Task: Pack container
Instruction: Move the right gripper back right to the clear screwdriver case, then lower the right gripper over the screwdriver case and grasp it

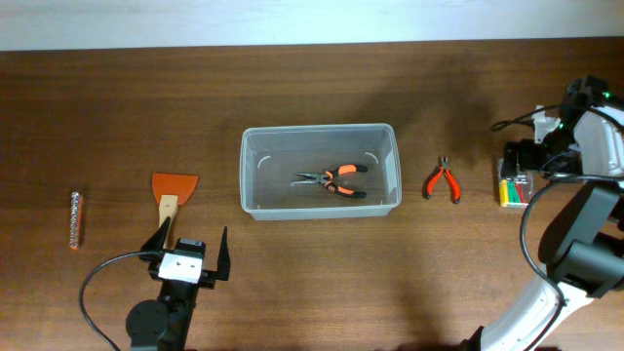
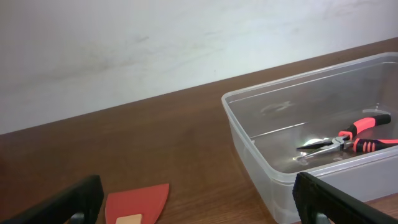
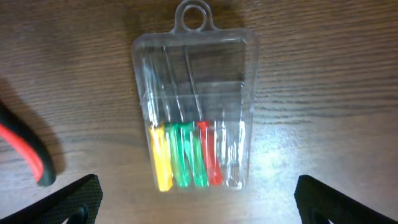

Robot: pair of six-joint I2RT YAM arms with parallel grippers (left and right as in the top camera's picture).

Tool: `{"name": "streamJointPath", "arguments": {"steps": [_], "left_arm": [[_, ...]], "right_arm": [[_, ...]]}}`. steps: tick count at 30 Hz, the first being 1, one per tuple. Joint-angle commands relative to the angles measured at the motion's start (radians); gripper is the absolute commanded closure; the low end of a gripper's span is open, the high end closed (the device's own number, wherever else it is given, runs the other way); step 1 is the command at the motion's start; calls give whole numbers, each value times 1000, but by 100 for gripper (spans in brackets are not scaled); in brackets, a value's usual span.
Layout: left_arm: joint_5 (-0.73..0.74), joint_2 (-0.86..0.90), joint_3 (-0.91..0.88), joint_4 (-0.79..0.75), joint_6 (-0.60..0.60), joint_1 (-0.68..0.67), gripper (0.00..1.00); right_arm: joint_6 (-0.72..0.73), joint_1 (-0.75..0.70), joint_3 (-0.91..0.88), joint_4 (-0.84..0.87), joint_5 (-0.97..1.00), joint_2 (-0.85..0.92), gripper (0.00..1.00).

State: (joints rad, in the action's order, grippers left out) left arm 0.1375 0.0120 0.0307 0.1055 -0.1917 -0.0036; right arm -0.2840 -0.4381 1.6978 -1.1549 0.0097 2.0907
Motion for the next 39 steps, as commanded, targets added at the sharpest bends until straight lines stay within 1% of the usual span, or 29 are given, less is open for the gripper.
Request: {"name": "streamJointPath", "arguments": {"steps": [1, 11, 29, 39], "left_arm": [[-4, -6, -5, 0, -12, -3, 1], [-4, -6, -5, 0, -12, -3, 1], [-4, -6, -5, 0, -12, -3, 1], [-4, -6, -5, 0, -12, -3, 1]], "right_arm": [[8, -1, -7, 6, 12, 40, 1], [-21, -1, -7, 52, -3, 50, 1], [-25, -1, -7, 67, -3, 117, 1], [-25, -1, -10, 71, -4, 125, 1]]}}
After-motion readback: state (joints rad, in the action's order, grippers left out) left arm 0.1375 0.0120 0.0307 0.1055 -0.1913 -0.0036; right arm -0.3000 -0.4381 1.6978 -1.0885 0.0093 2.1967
